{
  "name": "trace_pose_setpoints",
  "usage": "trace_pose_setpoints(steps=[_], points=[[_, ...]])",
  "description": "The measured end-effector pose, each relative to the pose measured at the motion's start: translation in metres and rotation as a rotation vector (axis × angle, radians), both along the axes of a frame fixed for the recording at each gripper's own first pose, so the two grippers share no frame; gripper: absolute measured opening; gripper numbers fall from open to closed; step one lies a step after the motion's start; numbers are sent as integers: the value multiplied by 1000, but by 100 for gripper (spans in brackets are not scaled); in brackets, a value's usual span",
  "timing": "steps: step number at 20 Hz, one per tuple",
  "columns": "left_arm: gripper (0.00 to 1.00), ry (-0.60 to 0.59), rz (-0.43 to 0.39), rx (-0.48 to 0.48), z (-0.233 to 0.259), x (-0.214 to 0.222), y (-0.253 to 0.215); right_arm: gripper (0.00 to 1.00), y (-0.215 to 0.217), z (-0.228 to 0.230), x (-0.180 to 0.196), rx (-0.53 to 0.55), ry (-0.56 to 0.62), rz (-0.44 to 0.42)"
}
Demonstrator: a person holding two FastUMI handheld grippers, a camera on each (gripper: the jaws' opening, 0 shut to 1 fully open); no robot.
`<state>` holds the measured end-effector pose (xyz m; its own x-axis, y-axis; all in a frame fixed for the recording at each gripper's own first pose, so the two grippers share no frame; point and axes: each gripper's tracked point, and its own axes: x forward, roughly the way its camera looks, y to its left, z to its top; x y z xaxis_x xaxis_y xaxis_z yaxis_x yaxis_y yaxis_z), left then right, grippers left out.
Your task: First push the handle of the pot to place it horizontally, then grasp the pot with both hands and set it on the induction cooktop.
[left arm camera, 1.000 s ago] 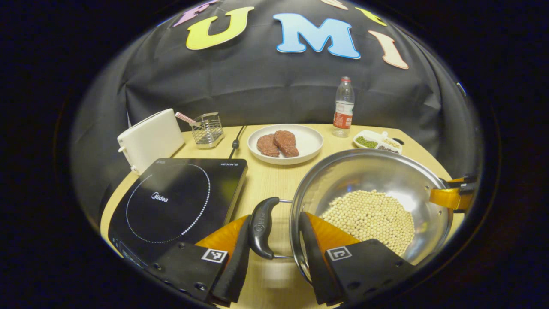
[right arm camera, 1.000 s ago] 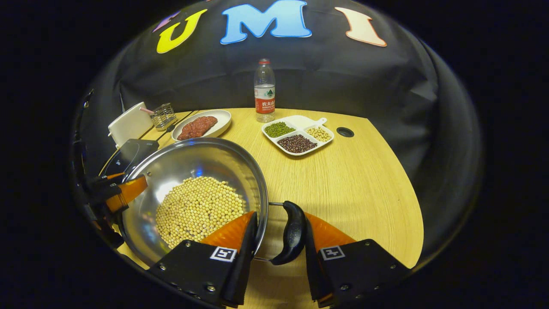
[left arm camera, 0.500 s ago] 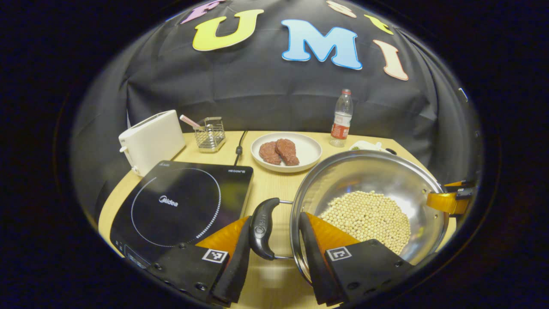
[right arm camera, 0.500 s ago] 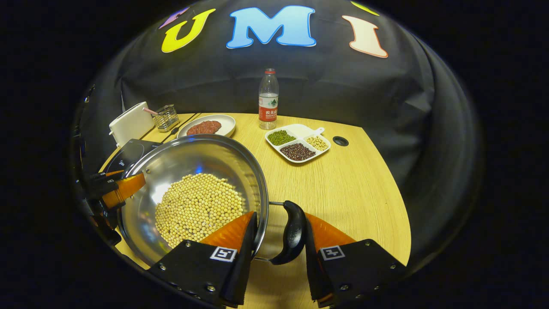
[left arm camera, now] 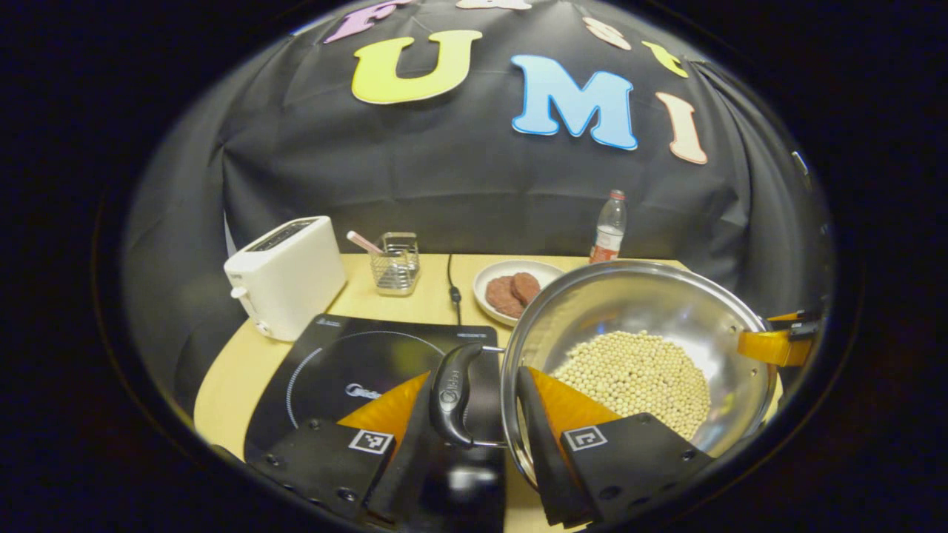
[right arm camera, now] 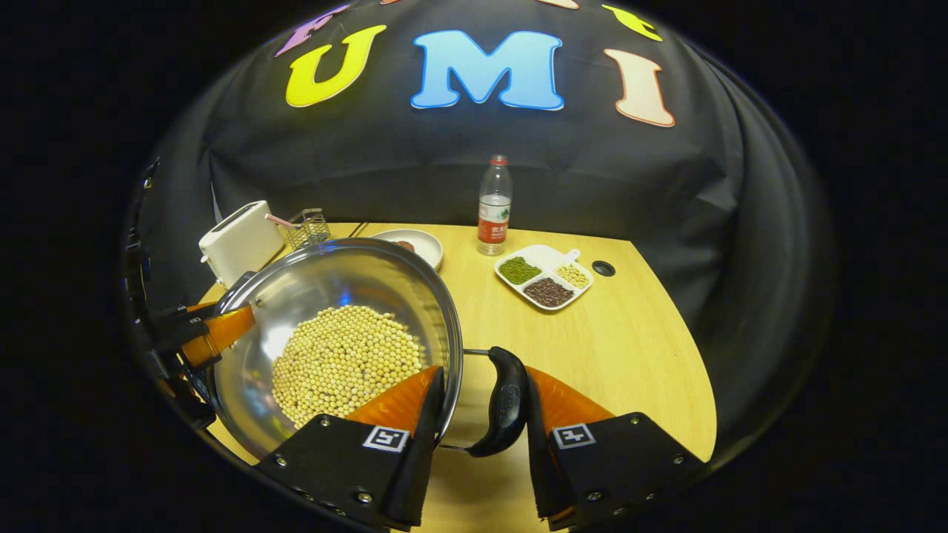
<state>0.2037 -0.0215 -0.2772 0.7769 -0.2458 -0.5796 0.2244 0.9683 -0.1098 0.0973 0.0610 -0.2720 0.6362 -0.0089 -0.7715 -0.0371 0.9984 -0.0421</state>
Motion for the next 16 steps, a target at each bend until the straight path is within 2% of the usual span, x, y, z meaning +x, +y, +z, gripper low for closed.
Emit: trace_pose_setpoints(steps=[2,3,9,10,11,13,14,16], points=[[65,-9,8,-3,2,7,27,56,26,1,1,10,-4,1],[69,-8,12,-4,2,9,40,56,38,1,3,14,-7,2],[65,-11,25,12,-4,25,114,55,110,-1,9,38,-6,2],[69,-12,29,14,-4,29,126,55,121,-3,10,44,-4,2],[65,-14,35,17,-6,33,139,55,134,-5,13,49,-3,4],[65,-10,49,20,-10,39,163,56,156,-7,20,55,-7,9],[69,-8,53,20,-13,41,175,56,166,-6,23,60,-16,8],[69,-6,65,20,-16,48,195,56,187,-9,30,72,-24,10]])
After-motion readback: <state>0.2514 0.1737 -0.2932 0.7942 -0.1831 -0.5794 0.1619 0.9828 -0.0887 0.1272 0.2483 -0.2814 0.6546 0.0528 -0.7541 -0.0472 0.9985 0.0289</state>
